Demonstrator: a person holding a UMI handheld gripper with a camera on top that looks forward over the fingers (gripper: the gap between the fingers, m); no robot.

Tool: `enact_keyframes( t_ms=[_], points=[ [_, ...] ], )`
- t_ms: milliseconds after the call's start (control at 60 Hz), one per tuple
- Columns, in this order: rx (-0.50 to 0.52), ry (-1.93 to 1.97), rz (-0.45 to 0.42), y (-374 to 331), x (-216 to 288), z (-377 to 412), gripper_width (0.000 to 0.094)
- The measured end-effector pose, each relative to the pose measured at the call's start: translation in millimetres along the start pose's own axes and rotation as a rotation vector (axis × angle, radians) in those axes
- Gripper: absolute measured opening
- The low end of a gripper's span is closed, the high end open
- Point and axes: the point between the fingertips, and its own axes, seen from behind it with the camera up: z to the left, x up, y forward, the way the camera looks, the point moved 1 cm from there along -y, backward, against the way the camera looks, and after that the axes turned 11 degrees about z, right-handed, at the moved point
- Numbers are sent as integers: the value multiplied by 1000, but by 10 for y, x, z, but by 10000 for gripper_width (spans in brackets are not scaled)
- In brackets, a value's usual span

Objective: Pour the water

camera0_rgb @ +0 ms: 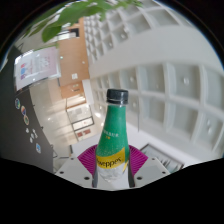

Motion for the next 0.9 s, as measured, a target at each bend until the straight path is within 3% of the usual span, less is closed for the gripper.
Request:
enact_keyframes(
  t_ms=[200, 417, 700, 767, 900],
  points=[
    [-173, -567, -437, -544, 1686, 914, 419],
    [-243, -871, -789, -1460, 2441, 2094, 418],
    [-238, -897, -871, -1735, 2623, 2382, 419],
    [-200, -789, -817, -1582, 2640, 2113, 417],
    [38, -328, -620, -1227, 2620, 1458, 417]
  ],
)
